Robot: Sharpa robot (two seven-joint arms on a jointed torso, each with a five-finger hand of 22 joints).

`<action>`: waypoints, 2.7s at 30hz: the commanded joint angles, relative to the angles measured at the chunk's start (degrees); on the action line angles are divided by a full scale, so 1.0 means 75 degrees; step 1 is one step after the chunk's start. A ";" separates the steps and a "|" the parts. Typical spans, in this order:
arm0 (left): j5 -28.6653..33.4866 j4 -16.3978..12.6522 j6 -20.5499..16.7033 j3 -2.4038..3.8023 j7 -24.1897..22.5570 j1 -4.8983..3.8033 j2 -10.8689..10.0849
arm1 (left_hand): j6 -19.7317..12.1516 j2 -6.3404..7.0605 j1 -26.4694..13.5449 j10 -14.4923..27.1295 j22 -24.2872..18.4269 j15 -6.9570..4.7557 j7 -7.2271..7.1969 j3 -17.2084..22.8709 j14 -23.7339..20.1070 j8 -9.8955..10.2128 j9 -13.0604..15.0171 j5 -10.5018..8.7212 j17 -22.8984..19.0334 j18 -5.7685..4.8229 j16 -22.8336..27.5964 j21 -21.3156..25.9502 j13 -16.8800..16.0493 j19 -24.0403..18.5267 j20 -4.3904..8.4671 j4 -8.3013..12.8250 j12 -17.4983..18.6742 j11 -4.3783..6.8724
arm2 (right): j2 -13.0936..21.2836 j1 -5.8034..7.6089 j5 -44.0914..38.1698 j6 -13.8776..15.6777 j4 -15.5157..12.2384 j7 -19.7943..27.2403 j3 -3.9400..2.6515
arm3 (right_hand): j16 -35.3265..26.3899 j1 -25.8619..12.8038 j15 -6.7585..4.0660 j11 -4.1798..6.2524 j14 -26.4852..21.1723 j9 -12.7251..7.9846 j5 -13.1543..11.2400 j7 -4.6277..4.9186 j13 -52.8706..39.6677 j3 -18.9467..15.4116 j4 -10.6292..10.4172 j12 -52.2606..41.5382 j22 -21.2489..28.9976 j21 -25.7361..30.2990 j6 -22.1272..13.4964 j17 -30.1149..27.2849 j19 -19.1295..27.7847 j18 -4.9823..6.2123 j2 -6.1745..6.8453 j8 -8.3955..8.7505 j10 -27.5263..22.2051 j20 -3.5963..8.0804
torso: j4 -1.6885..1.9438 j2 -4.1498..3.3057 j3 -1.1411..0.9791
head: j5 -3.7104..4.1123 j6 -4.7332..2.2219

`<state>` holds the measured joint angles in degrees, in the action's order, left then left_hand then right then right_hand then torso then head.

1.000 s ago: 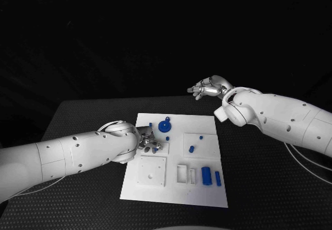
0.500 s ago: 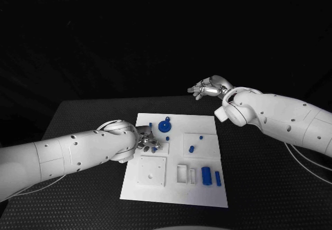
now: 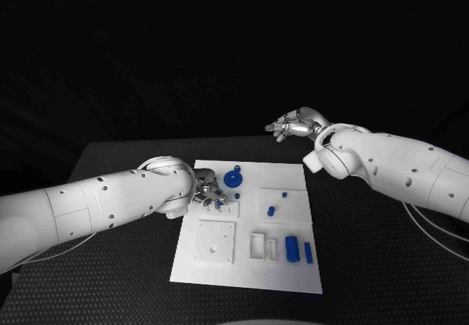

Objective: Assemble the parts on the task board

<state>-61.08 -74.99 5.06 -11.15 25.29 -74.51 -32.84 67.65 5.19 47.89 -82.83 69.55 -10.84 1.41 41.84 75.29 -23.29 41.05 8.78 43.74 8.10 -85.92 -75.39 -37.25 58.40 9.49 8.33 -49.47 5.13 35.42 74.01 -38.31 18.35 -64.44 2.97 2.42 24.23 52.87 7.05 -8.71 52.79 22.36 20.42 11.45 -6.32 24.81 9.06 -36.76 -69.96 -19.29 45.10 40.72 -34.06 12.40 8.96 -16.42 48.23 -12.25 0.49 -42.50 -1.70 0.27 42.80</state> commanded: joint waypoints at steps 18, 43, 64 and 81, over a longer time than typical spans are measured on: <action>-0.0452 0.0611 0.1498 0.0025 0.0598 -0.0196 0.0498 | -0.0480 -0.0678 0.0620 0.0584 0.0064 -0.0110 -0.0157 -0.0178 -0.0373 -0.0536 0.2519 -0.0802 -0.0101 0.0057 0.0066 0.0065 -0.0014 -0.0285 0.0651 -0.0630 -0.0117 0.0070 | -0.0069 -0.0007 -0.0014 -0.0131 0.0050 0.0029 0.0005 | -0.0041 -0.0071 0.0008 -0.0023 -0.0067 -0.0013 0.0057 0.0095 0.0021 -0.0054 -0.0016 -0.0050 -0.0018 0.0035 -0.0054 0.0008 0.0066 -0.0040 -0.0035 -0.0043 -0.0028 -0.0007 | -0.0002 -0.0001 -0.0001 | -0.0015 0.0066; -0.0802 0.0806 0.1363 0.0003 0.0695 -0.0191 0.0765 | -0.0494 -0.0466 0.0386 0.0578 0.0061 -0.0165 -0.0218 -0.0680 -0.0393 -0.0499 0.3444 -0.0802 -0.0093 0.0115 -0.0036 0.0047 0.0010 -0.0311 0.0690 -0.0947 -0.0186 0.0132 | -0.0093 -0.0007 -0.0013 -0.0140 0.0056 0.0026 0.0009 | -0.0046 -0.0067 0.0016 -0.0027 -0.0081 -0.0022 0.0080 0.0102 0.0038 -0.0054 -0.0015 -0.0053 -0.0032 0.0047 -0.0074 0.0010 0.0078 -0.0038 -0.0031 -0.0036 -0.0040 -0.0009 | 0.0008 -0.0004 0.0001 | -0.0007 0.0075; -0.0802 0.0558 0.1148 -0.0038 0.0662 -0.0163 0.0655 | -0.0452 -0.0538 0.0572 0.0559 0.0063 -0.0166 -0.0216 -0.0658 -0.0395 -0.0354 0.3512 -0.0802 -0.0100 0.0133 -0.0042 0.0030 0.0035 -0.0299 0.0704 -0.0953 -0.0175 0.0132 | -0.0064 -0.0018 -0.0013 -0.0132 0.0045 0.0026 0.0012 | -0.0049 -0.0064 0.0019 -0.0030 -0.0088 -0.0026 0.0111 0.0104 0.0048 -0.0053 -0.0015 -0.0058 -0.0042 0.0054 -0.0079 0.0012 0.0085 -0.0038 -0.0033 -0.0036 -0.0045 -0.0012 | 0.0016 0.0000 0.0002 | 0.0024 0.0086; -0.0888 0.0545 0.0987 -0.0046 0.0618 -0.0004 0.0668 | -0.0413 -0.0617 0.0629 0.0553 0.0065 -0.0163 -0.0213 -0.0711 -0.0392 -0.0264 0.3545 -0.0802 -0.0107 0.0133 -0.0042 0.0022 0.0046 -0.0299 0.0704 -0.0914 -0.0172 0.0128 | -0.0047 -0.0022 -0.0013 -0.0134 0.0036 0.0030 0.0013 | -0.0049 -0.0065 0.0021 -0.0031 -0.0091 -0.0029 0.0121 0.0105 0.0055 -0.0055 -0.0017 -0.0063 -0.0050 0.0059 -0.0080 0.0014 0.0087 -0.0037 -0.0040 -0.0038 -0.0046 -0.0014 | 0.0009 -0.0006 0.0009 | 0.0015 0.0094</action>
<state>-67.19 -70.85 13.45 -11.50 30.42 -74.58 -27.95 63.72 1.98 50.73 -79.11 70.01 -11.65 0.18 36.54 72.48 -25.54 67.57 2.61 43.00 8.03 -85.86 -74.98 -36.97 56.49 8.59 1.13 -50.58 5.77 35.04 73.87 -38.31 18.02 -64.07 2.87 2.51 24.14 52.65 7.24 -8.71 52.60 22.23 21.08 11.56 -6.00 24.68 8.93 -36.99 -70.28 -19.07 44.99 40.74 -33.85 12.40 8.74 -16.42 48.23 -12.46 0.59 -42.51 -1.64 0.32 43.52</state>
